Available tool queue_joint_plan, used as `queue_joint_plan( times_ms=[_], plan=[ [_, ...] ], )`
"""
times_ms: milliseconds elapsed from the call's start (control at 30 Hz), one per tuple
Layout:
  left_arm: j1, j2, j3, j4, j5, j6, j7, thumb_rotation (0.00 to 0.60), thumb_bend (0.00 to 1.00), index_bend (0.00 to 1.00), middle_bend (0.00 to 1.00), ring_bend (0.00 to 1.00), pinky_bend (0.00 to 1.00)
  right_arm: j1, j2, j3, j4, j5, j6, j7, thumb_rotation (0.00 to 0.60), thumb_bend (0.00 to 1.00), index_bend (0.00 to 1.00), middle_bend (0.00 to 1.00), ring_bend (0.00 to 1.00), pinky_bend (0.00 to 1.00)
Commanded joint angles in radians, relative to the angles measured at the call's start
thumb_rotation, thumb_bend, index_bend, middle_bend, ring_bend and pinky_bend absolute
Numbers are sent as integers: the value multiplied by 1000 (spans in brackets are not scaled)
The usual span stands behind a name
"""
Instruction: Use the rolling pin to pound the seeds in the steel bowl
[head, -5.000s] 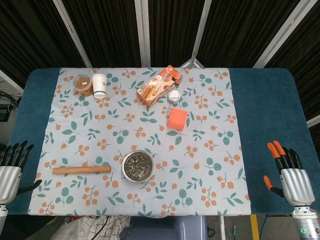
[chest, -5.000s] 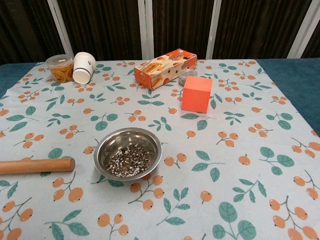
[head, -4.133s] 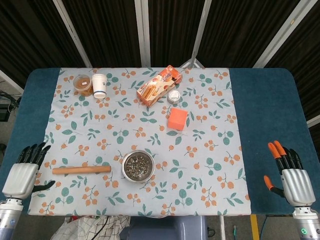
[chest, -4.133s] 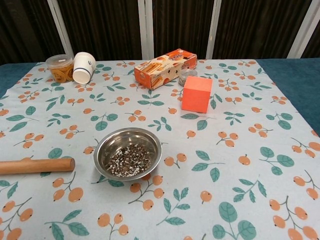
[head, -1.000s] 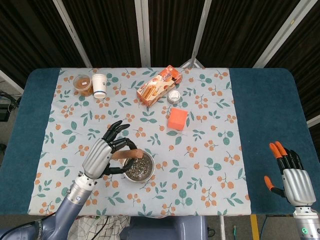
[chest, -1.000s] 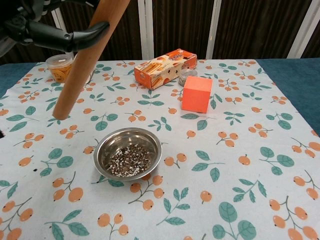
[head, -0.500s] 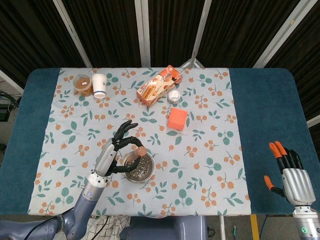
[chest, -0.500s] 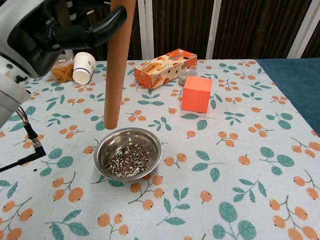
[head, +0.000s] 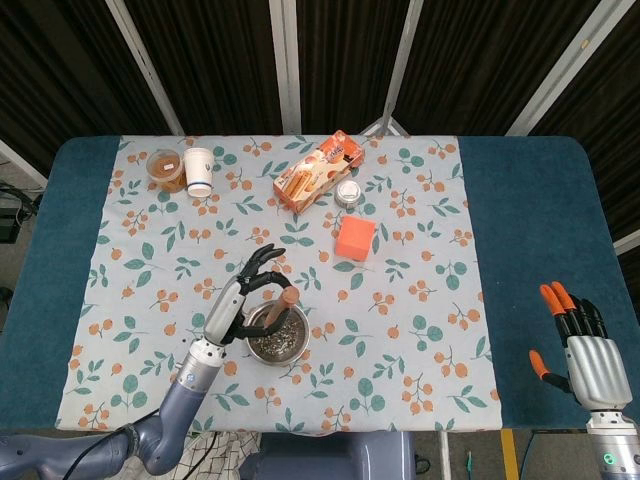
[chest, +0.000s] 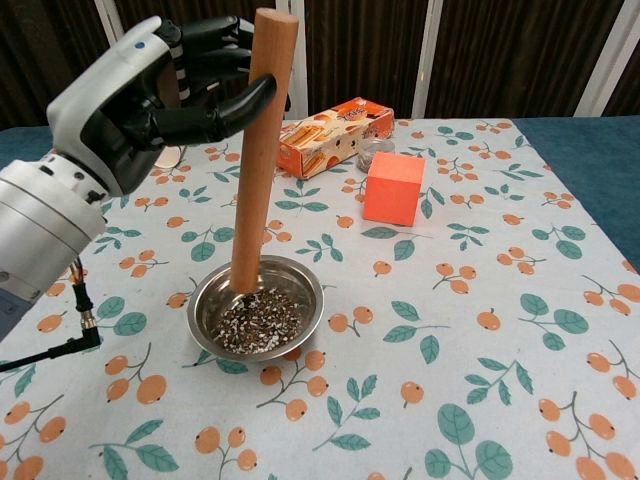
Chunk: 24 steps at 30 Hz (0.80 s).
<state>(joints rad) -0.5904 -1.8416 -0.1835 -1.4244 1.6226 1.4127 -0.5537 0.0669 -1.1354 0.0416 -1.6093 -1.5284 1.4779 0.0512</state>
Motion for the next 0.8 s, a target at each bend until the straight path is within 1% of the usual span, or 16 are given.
queue_joint_plan(
  times_ms=[33,300,500,800],
  plan=[
    [-14,-21,3,33,-5,-14,-16,600,796,631,634,118,0,1,0,1,-1,2,-2,0,600,367,0,0,0,0],
    [-23,-49,15,83,-11,-22,-35,600,794,631,634,118,0,0,3,1,-2,7,-4,2,600,367,0,0,0,0],
    [-26,-66,32,121,4,-16,-39,600,794,632,635,118,0,-2,5,2,-6,10,-3,0,600,367,0,0,0,0],
    [-10,-81,73,195,13,-2,-86,600,794,632,636,118,0,-1,3,3,-5,12,-5,-2,600,367,0,0,0,0]
  ],
)
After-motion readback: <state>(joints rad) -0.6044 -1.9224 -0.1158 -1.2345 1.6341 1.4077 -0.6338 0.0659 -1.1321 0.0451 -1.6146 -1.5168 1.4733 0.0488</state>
